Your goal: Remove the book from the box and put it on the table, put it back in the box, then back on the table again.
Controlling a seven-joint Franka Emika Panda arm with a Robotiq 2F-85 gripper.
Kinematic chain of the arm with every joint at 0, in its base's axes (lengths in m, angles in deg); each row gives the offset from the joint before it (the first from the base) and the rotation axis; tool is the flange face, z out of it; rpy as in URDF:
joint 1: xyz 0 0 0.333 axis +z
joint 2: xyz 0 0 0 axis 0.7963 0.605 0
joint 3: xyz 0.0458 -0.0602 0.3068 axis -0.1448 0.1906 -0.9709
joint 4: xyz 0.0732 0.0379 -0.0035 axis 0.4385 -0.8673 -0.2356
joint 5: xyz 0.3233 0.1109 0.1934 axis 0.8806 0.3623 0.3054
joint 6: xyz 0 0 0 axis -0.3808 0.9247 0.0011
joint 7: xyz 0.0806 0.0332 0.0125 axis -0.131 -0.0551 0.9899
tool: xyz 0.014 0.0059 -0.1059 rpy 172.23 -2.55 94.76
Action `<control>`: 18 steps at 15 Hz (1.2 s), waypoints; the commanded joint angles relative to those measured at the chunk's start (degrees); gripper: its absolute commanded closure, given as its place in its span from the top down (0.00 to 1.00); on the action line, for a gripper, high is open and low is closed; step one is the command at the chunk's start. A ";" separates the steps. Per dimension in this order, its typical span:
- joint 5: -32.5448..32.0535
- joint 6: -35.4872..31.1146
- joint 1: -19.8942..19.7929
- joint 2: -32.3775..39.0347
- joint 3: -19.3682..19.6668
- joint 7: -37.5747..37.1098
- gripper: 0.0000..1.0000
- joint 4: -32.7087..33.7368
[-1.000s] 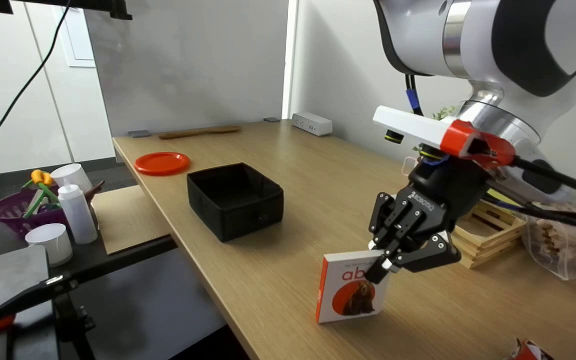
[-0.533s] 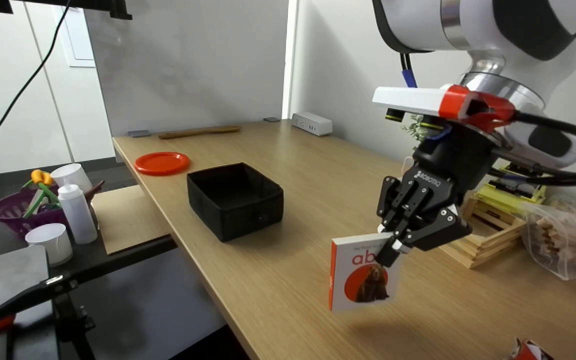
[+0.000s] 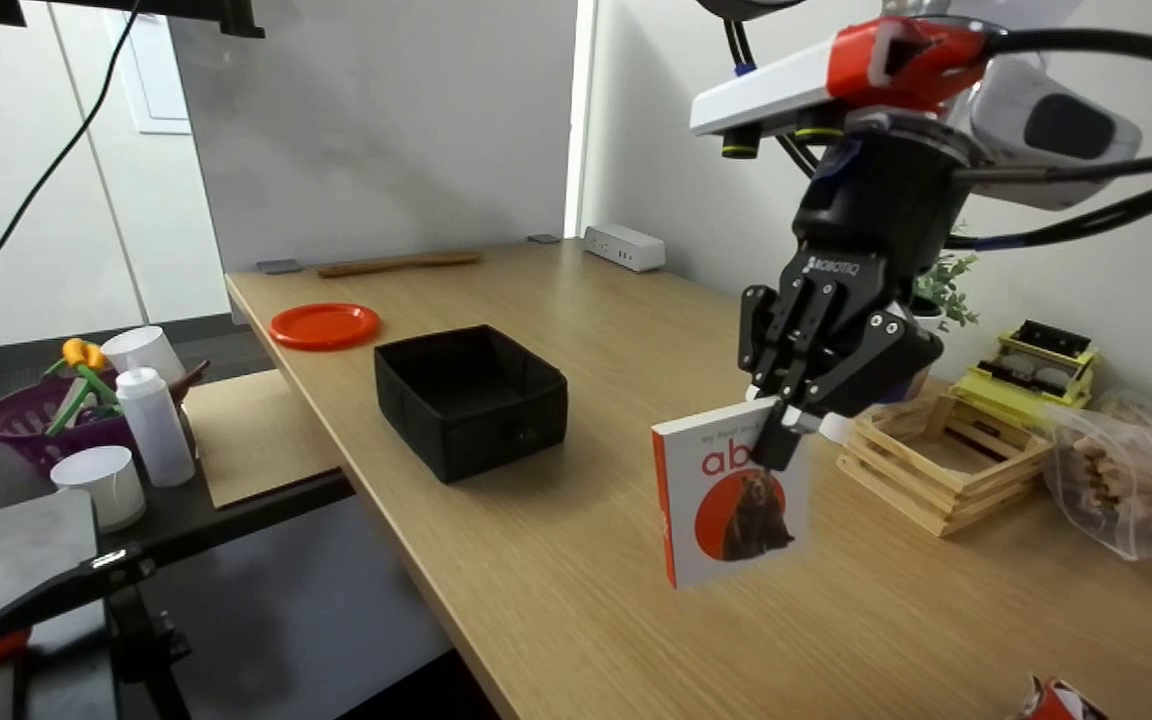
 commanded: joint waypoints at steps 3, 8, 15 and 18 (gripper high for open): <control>-7.93 -0.97 3.26 -7.99 -1.35 0.90 0.04 -8.49; -13.46 1.13 5.58 -11.39 -3.78 3.53 0.04 -11.75; -17.93 1.13 5.58 -14.63 -6.97 20.75 0.04 -15.14; -17.10 1.57 5.63 -12.71 -6.90 20.44 0.14 -13.26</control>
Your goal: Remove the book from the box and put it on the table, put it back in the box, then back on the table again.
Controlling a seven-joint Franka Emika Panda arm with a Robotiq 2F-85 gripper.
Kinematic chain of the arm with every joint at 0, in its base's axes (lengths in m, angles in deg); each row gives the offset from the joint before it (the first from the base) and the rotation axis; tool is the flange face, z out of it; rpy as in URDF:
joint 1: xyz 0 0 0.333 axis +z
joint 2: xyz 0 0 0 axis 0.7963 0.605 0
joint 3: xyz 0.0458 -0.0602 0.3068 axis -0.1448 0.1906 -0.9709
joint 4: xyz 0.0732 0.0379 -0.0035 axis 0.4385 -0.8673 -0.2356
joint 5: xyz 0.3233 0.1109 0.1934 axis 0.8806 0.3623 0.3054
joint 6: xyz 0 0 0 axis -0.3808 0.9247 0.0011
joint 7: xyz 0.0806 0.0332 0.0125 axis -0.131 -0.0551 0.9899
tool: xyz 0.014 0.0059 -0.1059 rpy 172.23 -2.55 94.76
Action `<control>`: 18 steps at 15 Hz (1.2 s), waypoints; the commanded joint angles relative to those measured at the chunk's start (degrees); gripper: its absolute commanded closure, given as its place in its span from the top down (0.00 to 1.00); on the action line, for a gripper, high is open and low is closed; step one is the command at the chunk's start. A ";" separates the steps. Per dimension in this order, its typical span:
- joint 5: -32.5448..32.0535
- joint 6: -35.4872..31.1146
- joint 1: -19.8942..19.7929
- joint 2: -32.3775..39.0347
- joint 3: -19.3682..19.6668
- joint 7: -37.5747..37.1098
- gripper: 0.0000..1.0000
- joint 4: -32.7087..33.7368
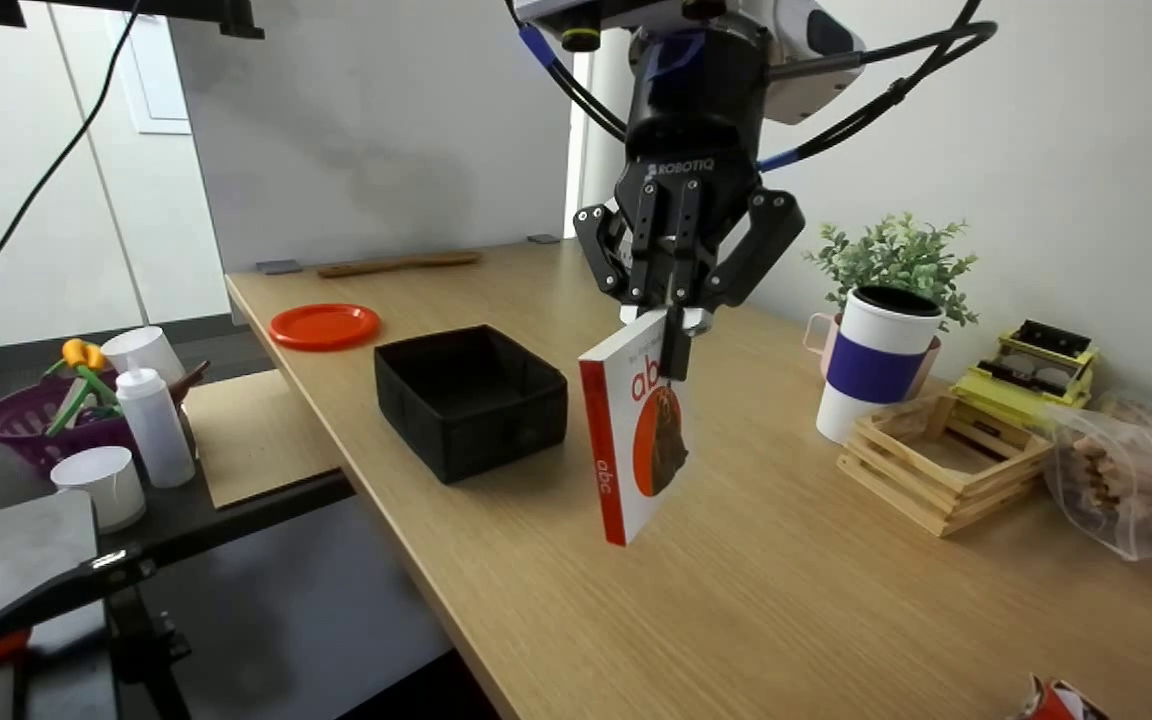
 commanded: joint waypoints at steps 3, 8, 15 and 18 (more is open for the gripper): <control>-0.09 0.15 -0.55 0.01 -0.58 1.36 0.14 0.03; 1.04 -4.60 -1.48 4.77 -1.68 16.26 0.04 2.69; 0.60 -1.38 -0.30 8.18 -6.11 34.41 0.04 7.58; -0.70 3.30 1.17 5.65 -6.88 35.28 0.04 7.35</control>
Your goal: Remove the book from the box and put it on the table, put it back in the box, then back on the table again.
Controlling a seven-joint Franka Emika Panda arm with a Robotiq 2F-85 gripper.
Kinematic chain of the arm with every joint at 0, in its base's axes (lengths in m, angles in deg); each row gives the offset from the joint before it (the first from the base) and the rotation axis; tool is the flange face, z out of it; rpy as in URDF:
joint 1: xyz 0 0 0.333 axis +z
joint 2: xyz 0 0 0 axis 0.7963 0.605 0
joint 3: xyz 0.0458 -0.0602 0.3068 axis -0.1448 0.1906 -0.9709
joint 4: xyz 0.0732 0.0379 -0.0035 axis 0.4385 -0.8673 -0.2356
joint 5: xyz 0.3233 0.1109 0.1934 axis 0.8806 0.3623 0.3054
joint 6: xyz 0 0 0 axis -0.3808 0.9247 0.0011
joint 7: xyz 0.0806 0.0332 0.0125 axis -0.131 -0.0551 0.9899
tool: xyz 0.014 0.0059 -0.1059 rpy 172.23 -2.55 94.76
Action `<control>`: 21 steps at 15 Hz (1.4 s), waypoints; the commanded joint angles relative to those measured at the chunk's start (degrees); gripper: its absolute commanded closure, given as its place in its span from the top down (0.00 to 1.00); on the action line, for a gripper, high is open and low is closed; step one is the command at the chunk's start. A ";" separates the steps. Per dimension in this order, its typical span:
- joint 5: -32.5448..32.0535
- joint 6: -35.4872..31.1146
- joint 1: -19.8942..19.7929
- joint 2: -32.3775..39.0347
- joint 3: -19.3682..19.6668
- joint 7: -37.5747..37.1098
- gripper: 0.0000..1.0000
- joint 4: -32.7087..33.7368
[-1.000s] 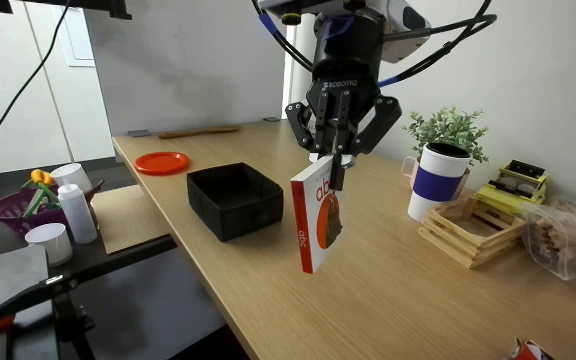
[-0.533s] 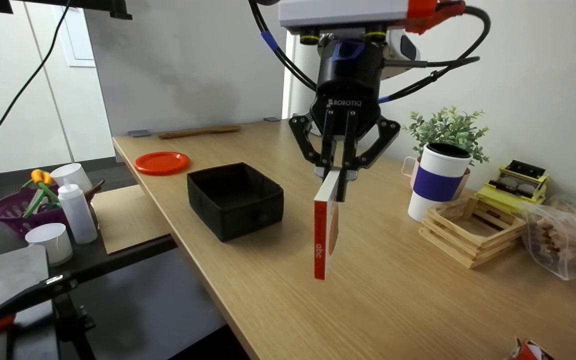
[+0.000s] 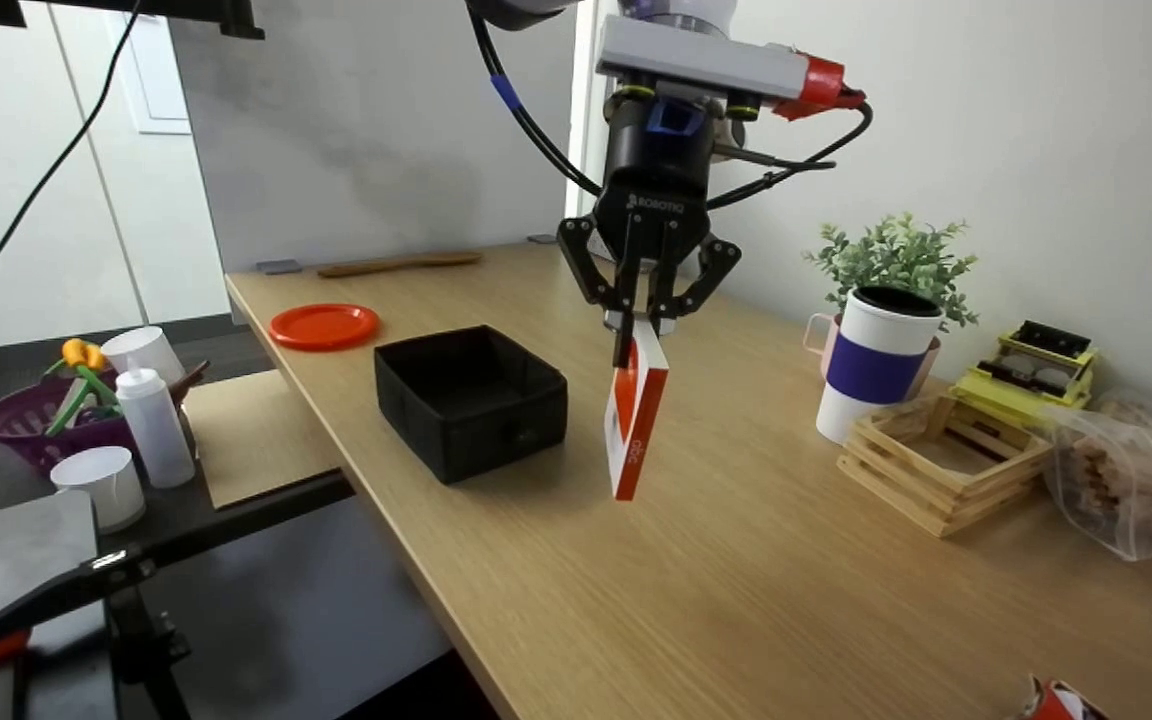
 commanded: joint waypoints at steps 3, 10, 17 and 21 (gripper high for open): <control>0.16 9.67 1.35 -5.69 -1.04 1.10 0.04 -0.39; -0.68 2.81 1.08 -8.84 -1.74 20.13 0.04 -2.78; 5.50 -5.19 0.85 -6.60 -2.62 38.89 0.04 -2.24; 4.83 -3.54 1.66 -6.43 -2.03 37.16 0.14 -1.69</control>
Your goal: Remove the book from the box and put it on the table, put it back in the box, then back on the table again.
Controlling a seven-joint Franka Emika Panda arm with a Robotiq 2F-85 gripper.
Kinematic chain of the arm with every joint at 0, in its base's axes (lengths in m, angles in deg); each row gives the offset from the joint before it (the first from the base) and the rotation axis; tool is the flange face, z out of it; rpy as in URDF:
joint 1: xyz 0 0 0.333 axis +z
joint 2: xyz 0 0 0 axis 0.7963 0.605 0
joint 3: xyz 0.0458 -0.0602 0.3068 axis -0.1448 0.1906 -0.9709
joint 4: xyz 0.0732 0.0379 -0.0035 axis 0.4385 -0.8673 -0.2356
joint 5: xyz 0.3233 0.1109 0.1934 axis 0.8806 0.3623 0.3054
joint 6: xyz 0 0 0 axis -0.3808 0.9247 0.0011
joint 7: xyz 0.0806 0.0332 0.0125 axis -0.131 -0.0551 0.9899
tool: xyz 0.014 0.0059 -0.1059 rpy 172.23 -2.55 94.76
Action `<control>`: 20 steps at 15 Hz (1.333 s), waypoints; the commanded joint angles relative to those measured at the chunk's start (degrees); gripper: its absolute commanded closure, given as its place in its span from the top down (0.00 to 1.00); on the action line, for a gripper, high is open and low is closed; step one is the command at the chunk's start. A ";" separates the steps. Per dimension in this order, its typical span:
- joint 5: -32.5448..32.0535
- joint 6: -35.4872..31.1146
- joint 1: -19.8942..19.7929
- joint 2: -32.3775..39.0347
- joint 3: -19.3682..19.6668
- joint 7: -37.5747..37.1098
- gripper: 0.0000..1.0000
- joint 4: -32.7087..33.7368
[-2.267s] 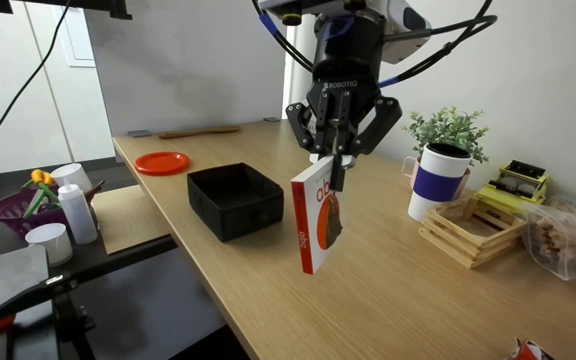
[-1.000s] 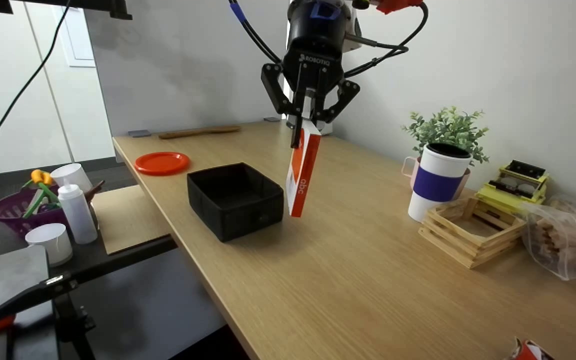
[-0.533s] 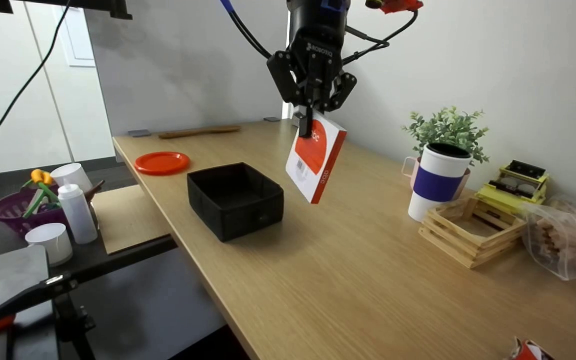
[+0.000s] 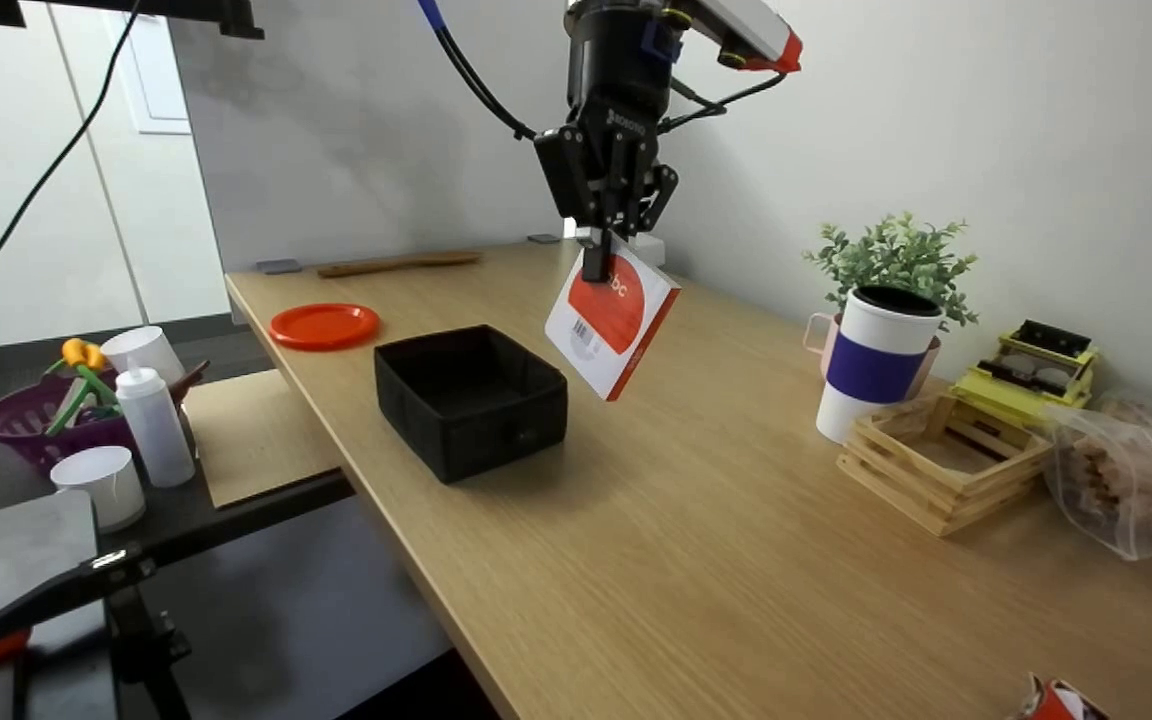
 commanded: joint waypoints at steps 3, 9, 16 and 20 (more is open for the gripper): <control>3.27 -2.14 -0.49 0.38 -0.12 1.71 0.04 0.21; 22.09 -12.88 -0.43 2.43 -1.74 -2.80 0.04 -0.10; 30.99 -20.67 0.66 3.59 -4.51 -6.99 0.04 -2.51; 30.24 -22.08 1.41 1.28 -5.15 -11.25 0.04 -6.42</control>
